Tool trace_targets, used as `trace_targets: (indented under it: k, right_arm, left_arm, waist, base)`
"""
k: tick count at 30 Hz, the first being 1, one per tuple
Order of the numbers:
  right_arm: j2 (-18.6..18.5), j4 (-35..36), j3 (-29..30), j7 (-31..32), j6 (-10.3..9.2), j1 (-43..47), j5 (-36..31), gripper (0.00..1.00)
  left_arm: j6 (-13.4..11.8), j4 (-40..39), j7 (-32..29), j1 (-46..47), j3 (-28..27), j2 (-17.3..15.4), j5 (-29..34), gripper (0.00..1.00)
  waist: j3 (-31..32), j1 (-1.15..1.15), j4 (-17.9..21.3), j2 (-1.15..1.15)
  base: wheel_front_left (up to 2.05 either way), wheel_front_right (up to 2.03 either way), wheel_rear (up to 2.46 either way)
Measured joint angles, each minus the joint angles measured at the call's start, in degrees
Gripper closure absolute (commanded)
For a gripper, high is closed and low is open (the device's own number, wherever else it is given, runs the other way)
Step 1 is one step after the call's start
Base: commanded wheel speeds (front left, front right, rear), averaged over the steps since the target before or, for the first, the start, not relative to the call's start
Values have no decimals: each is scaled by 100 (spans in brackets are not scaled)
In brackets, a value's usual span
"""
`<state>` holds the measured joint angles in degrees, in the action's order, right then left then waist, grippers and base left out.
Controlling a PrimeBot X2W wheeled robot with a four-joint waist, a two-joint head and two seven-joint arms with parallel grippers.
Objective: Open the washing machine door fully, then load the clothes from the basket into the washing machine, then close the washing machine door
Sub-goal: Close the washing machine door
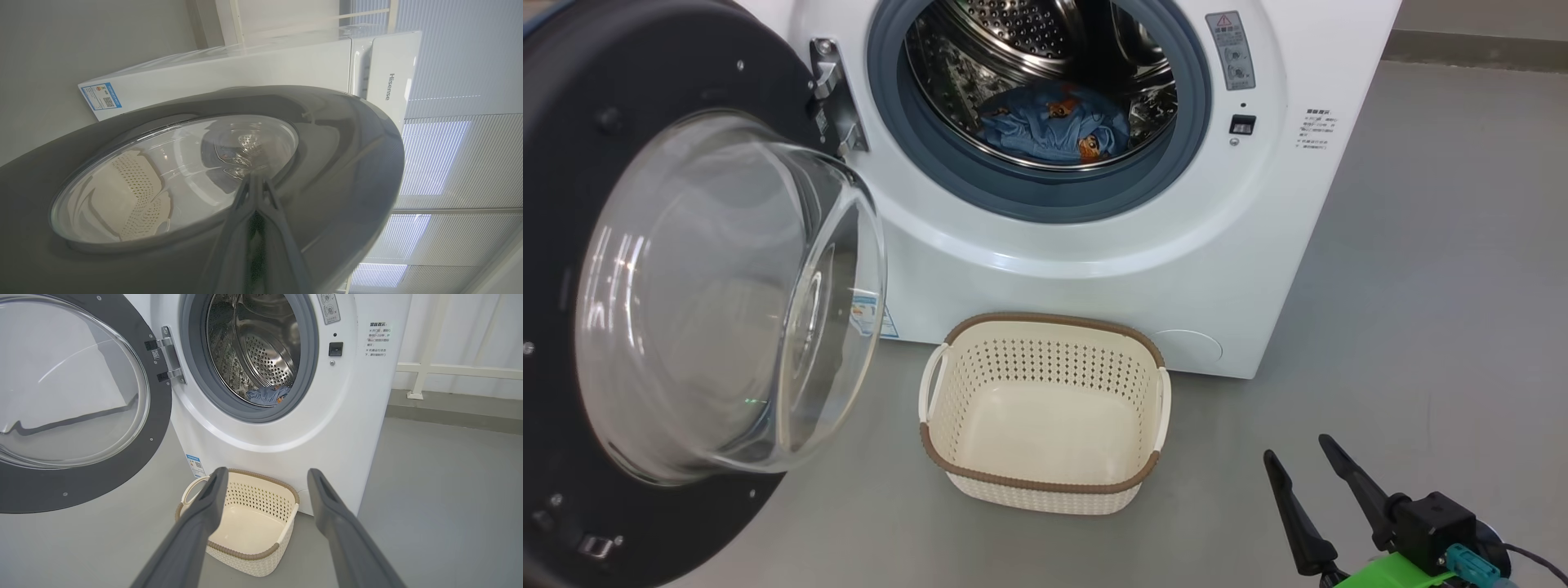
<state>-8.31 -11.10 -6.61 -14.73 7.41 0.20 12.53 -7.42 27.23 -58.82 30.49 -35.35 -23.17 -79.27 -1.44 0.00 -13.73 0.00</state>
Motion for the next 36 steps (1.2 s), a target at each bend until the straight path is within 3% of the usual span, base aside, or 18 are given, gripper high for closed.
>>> trace_targets:
  k: [36]
  right_arm:
    - [181,40,75,0,0,-10,0,0]
  left_arm:
    - [-441,-1471,60,5,694,1221,-19,100]
  waist:
    - [-156,0,491,0]
  base:
    - [0,0,0]
